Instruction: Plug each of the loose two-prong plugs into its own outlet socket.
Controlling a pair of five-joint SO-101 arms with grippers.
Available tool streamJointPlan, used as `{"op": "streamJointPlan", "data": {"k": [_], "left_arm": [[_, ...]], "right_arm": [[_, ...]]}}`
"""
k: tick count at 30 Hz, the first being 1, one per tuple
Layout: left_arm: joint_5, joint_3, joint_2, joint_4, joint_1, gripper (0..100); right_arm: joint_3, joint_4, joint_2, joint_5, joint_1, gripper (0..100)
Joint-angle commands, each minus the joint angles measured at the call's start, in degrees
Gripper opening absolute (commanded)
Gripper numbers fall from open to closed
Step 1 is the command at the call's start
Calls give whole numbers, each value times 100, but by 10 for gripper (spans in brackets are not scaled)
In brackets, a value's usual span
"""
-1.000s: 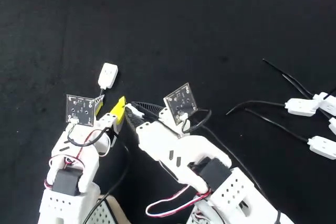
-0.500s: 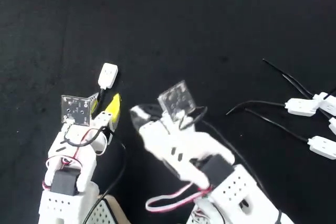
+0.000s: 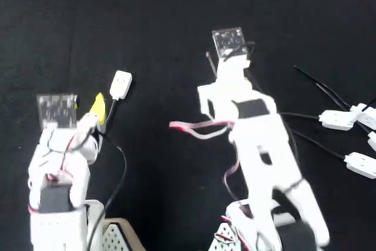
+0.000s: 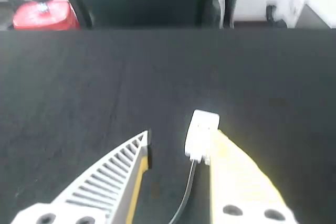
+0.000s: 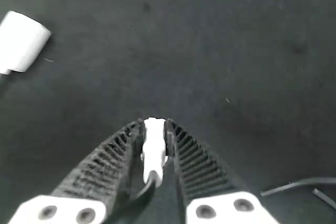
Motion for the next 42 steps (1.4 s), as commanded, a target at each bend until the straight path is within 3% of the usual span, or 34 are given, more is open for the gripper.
{"op": "streamJointPlan", "data": {"k": [1,8,14,21,35,42], "left_arm": [[-334,-1868,2857,-202,110,185],[-985,-4110,6831,-193,338,186],[-1090,-5473,8844,-149,716,186],[-1125,-5675,9327,-229,708,186],[-1336,-5842,9837,-563,1156,186],[-1345,-6484,10716,-519,813,184]], "right_arm": [[-716,211,637,316,229,11],[-1007,-536,1587,448,624,11],[-1534,-642,2563,484,659,12],[-2229,-633,3591,1213,914,12],[-2404,-633,3899,1222,958,12],[-2396,-633,3899,1222,976,12]]}}
